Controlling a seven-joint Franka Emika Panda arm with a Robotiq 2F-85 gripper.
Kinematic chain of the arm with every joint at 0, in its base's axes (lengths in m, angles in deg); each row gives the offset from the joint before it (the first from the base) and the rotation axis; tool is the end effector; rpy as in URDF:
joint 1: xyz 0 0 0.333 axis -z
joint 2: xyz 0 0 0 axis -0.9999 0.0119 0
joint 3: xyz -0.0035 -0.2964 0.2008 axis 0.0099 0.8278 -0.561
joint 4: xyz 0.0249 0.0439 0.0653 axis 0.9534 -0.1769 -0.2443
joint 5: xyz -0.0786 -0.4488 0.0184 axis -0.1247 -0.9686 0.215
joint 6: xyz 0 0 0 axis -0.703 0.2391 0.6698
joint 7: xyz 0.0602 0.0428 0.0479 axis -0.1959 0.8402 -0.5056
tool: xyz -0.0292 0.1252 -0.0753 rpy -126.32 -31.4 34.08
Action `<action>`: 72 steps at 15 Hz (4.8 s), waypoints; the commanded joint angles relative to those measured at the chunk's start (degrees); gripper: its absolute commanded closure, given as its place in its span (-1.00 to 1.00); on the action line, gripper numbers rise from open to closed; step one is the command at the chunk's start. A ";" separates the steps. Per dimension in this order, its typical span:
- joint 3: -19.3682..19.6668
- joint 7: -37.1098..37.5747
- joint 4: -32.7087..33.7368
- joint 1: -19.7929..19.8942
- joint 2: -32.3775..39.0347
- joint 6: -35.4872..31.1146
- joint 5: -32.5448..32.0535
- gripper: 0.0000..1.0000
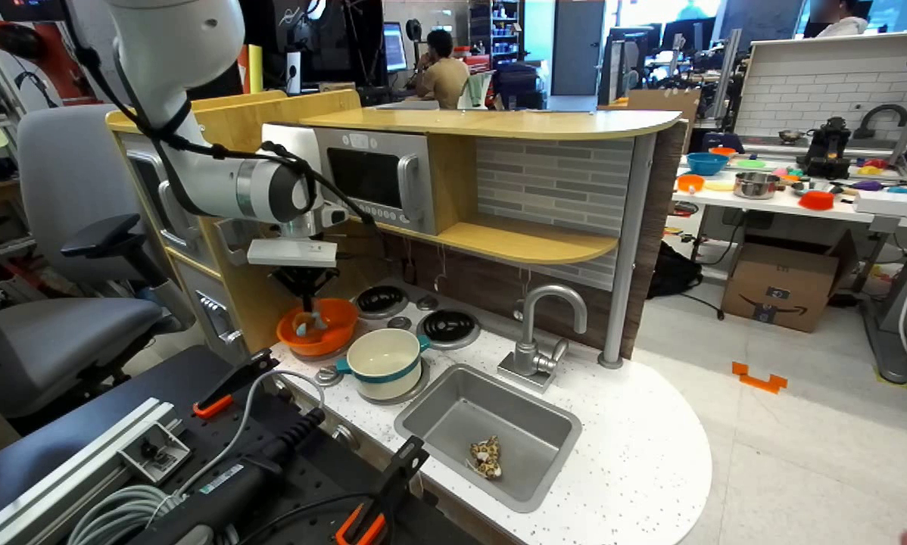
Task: Pick up the object from the orange bowl and put it in the sink
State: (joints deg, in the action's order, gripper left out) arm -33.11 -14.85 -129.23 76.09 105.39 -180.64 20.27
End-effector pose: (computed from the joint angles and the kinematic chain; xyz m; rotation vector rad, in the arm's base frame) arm 0.5858 0.3390 -0.0047 -2.7729 -1.1323 0.0135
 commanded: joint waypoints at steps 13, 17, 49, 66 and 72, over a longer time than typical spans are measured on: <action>-11.44 -14.00 -32.64 23.77 -29.12 -6.15 14.84 1.00; -8.47 -17.34 -35.13 27.89 -32.99 -4.84 19.22 1.00; 11.82 -7.15 -7.46 23.21 0.58 -3.36 8.04 1.00; 10.78 -7.42 -9.09 23.13 -1.58 -2.14 4.90 -0.97; 10.47 -8.41 -23.25 24.53 -14.37 -2.07 5.44 -1.00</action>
State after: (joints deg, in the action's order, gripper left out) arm -21.38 -21.96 -143.57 98.64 99.50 -182.83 26.13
